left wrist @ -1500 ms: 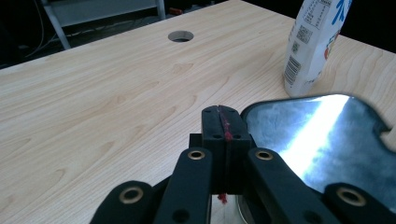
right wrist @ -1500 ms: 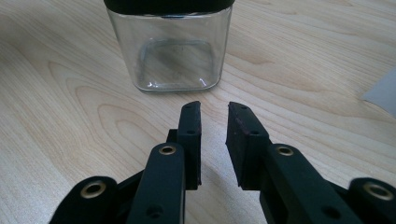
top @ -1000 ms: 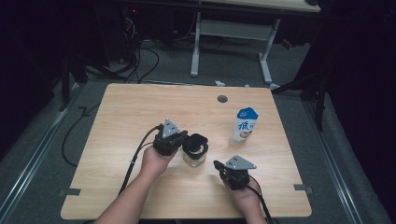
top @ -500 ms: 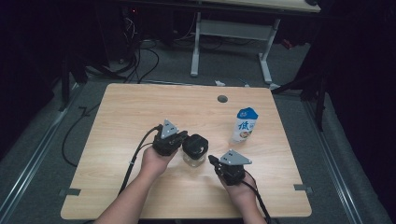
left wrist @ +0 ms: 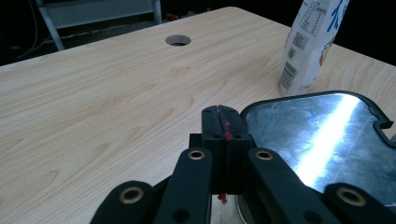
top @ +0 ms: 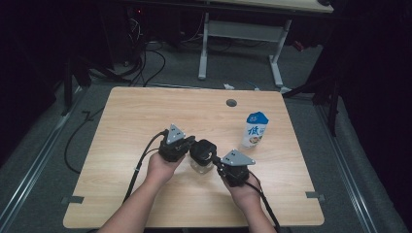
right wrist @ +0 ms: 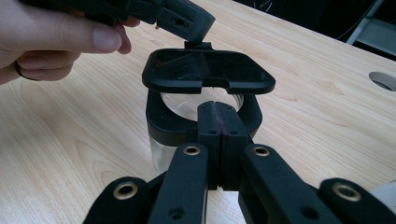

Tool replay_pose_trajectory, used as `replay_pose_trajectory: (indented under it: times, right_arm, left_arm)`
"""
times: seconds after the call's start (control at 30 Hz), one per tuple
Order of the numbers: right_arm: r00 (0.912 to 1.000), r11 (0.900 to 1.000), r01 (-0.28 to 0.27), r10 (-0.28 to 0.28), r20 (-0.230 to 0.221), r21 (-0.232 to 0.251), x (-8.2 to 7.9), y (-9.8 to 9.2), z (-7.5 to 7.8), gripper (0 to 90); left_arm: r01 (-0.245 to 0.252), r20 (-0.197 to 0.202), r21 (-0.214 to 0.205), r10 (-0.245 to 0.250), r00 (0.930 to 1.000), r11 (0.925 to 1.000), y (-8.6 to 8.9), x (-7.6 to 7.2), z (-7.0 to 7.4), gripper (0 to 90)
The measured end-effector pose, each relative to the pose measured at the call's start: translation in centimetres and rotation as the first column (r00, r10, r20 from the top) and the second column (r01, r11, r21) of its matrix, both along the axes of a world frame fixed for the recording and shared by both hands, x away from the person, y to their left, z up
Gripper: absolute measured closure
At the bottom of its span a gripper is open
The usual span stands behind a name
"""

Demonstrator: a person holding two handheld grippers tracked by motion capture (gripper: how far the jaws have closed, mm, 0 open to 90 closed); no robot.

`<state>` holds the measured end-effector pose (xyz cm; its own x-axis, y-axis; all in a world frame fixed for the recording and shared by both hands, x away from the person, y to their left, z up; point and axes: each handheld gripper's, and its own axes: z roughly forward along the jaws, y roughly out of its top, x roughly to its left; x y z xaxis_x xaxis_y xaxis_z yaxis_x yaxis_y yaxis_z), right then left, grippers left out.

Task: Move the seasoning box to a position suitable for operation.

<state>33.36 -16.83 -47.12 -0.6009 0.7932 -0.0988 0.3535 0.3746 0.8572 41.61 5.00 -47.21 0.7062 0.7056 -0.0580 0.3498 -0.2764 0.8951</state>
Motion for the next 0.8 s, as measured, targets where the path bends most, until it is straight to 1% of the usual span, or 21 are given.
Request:
replay_pose_trajectory:
  times: [0.27, 0.33, 0.6, 0.7, 0.77, 0.8]
  right_arm:
    - [1.0000, 0.9999, -0.007, 0.007, -0.005, 0.009, 0.2, 0.1, 0.0, 89.7]
    - [1.0000, 1.0000, -0.008, 0.008, -0.003, 0.004, 0.3, 0.3, 0.0, 89.7]
    - [0.9998, 0.9997, -0.020, 0.020, 0.006, 0.013, 0.4, 0.9, 0.2, 89.8]
    - [0.9998, 0.9996, -0.021, 0.021, 0.004, 0.018, 0.4, 1.0, 0.2, 89.7]
    - [0.9998, 0.9996, -0.022, 0.022, 0.003, 0.016, 0.4, 1.0, 0.2, 89.7]
    - [0.9998, 0.9996, -0.021, 0.021, 0.004, 0.019, 0.4, 1.1, 0.2, 89.7]
  left_arm:
    - [-0.002, -0.005, -0.005, 0.002, 1.0000, 1.0000, 0.0, 0.1, -0.1, 90.0]
    - [-0.002, -0.005, -0.004, 0.002, 1.0000, 1.0000, 0.0, 0.1, -0.1, 90.0]
    - [-0.008, -0.009, 0.001, 0.008, 0.9999, 1.0000, 0.1, 0.0, 0.1, 90.0]
    - [-0.016, 0.005, -0.019, 0.016, 0.9999, 0.9997, 0.8, -0.4, 0.4, 90.0]
    - [-0.018, 0.005, -0.029, 0.018, 0.9998, 0.9994, 1.6, -0.9, 0.4, 90.0]
    - [-0.020, 0.003, -0.027, 0.020, 0.9998, 0.9994, 1.9, -1.3, 0.3, 90.0]
